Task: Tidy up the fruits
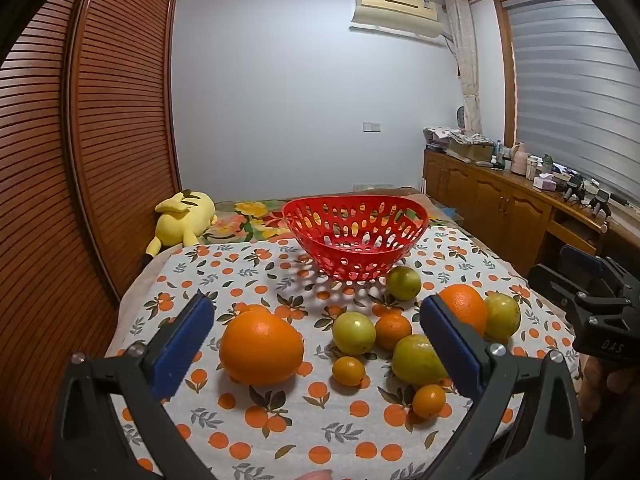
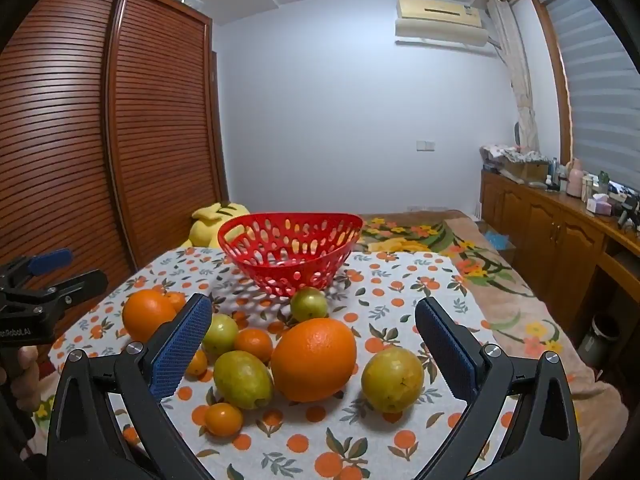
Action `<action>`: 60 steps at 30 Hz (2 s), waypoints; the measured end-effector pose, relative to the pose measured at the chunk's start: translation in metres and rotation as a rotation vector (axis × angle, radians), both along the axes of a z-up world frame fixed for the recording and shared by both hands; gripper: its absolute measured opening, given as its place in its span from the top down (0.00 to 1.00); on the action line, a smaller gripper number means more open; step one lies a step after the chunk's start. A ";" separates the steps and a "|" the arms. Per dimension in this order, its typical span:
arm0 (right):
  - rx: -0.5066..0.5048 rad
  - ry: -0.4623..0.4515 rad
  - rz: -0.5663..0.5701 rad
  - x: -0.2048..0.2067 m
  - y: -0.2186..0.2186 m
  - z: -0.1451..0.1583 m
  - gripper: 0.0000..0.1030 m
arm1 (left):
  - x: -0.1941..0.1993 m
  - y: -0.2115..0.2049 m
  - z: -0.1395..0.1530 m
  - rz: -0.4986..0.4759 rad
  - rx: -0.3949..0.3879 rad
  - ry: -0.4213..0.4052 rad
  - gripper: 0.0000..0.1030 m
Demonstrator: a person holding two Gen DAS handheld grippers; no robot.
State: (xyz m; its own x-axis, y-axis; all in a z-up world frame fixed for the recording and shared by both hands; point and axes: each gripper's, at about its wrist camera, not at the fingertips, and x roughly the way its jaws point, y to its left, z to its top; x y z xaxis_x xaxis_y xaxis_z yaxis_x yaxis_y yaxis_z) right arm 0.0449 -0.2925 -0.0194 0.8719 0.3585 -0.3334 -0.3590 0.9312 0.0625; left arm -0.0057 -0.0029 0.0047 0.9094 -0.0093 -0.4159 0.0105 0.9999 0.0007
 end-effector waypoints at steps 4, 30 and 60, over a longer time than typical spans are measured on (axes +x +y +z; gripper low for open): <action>0.001 -0.001 0.001 0.000 0.000 0.000 0.00 | -0.003 -0.001 0.002 0.000 -0.001 0.002 0.00; -0.002 -0.005 0.002 -0.005 0.003 0.005 0.00 | -0.005 0.000 0.005 -0.003 -0.001 -0.005 0.00; 0.002 -0.005 0.007 -0.006 0.007 0.009 0.00 | -0.006 -0.003 0.008 -0.005 -0.001 -0.010 0.00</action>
State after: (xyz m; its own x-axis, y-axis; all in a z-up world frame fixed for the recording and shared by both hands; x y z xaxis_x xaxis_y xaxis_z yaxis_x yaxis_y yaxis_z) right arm 0.0385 -0.2859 -0.0105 0.8709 0.3656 -0.3285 -0.3661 0.9285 0.0627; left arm -0.0115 -0.0059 0.0126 0.9135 -0.0144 -0.4066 0.0158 0.9999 0.0001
